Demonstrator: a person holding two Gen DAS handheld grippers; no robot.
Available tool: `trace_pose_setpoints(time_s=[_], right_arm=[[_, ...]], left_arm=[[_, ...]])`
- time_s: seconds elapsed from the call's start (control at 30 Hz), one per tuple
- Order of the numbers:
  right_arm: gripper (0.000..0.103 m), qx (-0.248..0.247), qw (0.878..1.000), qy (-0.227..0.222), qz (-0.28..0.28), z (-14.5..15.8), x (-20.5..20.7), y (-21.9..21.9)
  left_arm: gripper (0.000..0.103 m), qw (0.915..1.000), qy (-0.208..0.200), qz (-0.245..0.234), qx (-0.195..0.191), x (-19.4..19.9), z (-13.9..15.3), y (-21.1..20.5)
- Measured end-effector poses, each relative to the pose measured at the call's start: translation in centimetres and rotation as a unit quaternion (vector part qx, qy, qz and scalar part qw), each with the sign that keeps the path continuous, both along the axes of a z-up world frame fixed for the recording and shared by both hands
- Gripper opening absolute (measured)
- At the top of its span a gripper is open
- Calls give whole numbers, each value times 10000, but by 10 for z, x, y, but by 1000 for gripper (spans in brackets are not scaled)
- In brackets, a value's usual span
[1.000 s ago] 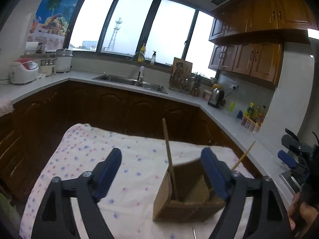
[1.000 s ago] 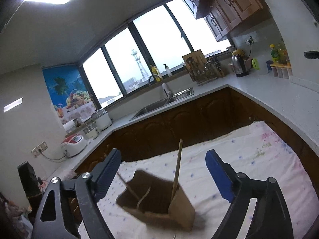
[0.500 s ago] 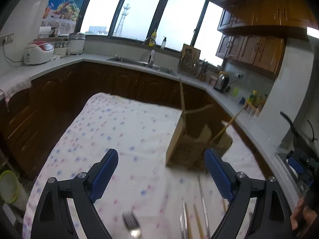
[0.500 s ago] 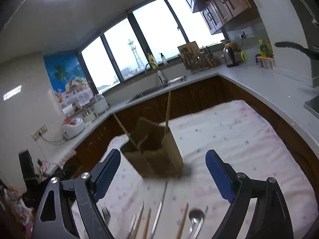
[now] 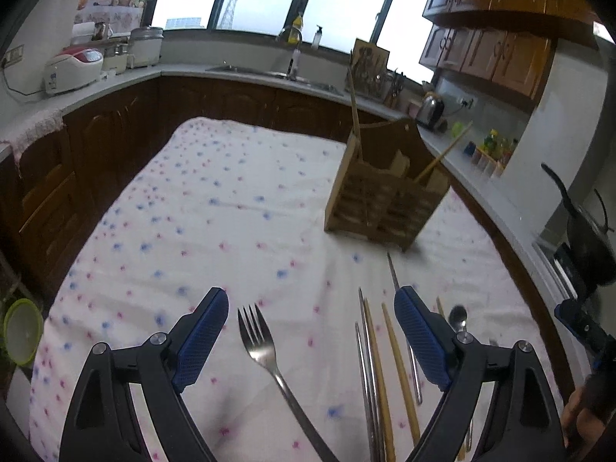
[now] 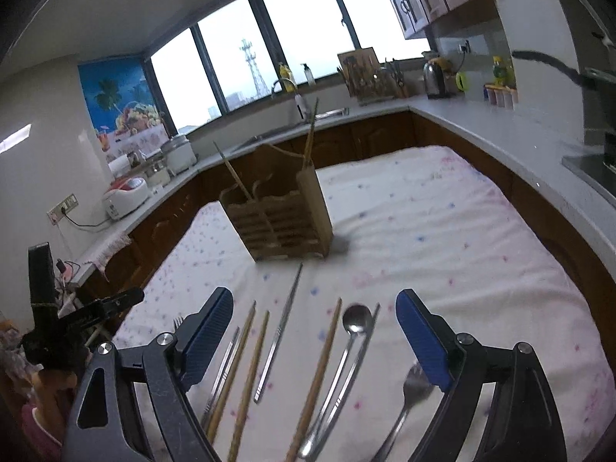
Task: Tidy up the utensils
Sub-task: 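Withdraw both open tools from the holder back toward the utensils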
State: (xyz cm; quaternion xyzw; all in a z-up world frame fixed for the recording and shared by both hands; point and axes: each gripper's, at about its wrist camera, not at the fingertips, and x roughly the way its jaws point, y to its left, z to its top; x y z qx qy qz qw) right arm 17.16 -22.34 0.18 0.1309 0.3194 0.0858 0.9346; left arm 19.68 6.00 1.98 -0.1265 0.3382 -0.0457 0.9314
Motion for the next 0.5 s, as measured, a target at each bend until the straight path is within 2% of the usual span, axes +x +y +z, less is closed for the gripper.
trace_pose_setpoints(time_s=[0.07, 0.23, 0.4, 0.5], right_arm=[[84, -11, 9999, 113, 9, -8, -1, 1], [57, -61, 9990, 433, 101, -26, 4, 8], [44, -19, 9973, 695, 237, -40, 15, 15], [38, 16, 9959, 854, 304, -49, 24, 19]], left_arm=[[87, 9999, 75, -69, 33, -2, -2, -4], [86, 9994, 249, -197, 124, 1, -11, -14], [65, 9968, 596, -455, 289, 12, -22, -27], [60, 9945, 802, -595, 327, 22, -29, -34]])
